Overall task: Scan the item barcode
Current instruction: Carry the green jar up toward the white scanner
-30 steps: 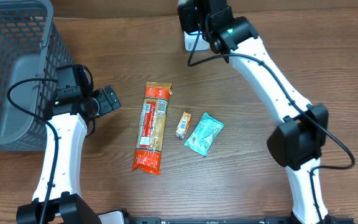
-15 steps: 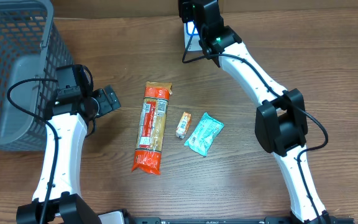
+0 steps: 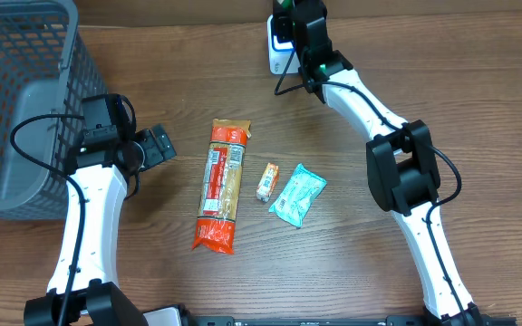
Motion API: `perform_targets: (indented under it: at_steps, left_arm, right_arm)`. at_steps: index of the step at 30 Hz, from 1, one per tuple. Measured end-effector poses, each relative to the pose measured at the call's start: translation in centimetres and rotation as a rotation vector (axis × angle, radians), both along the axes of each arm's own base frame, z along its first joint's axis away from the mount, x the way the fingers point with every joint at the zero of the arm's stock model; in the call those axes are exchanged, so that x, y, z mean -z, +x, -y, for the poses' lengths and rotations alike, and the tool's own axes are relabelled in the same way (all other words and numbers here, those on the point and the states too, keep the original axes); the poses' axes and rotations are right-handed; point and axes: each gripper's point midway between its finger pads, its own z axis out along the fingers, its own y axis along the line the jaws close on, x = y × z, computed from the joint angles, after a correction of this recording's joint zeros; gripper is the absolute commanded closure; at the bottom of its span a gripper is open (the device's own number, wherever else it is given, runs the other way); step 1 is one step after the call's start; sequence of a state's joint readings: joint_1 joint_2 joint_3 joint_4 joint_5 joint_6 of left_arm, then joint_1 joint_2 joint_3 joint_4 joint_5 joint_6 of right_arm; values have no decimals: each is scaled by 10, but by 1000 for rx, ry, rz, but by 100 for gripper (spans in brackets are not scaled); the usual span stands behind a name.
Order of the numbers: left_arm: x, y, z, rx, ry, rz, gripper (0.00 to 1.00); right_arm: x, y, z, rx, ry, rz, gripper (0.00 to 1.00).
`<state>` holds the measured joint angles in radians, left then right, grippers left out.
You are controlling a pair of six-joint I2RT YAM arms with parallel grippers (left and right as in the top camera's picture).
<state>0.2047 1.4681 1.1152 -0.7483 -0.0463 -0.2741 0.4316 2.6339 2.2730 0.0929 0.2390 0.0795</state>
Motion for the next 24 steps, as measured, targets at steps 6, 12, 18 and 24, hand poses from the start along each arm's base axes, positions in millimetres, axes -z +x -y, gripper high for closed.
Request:
perform_targets:
  at_steps: [6, 12, 18, 24]
  left_arm:
    - [0, 0, 0, 0, 0, 0, 0]
    - [0, 0, 0, 0, 0, 0, 0]
    - [0, 0, 0, 0, 0, 0, 0]
    - [0, 0, 0, 0, 0, 0, 0]
  right_arm:
    - [-10, 1, -2, 2, 57, 28, 96]
    - [-3, 0, -2, 10, 81, -3, 96]
    - [-1, 0, -2, 15, 99, -19, 96]
    - [7, -2, -1, 17, 91, -50, 96]
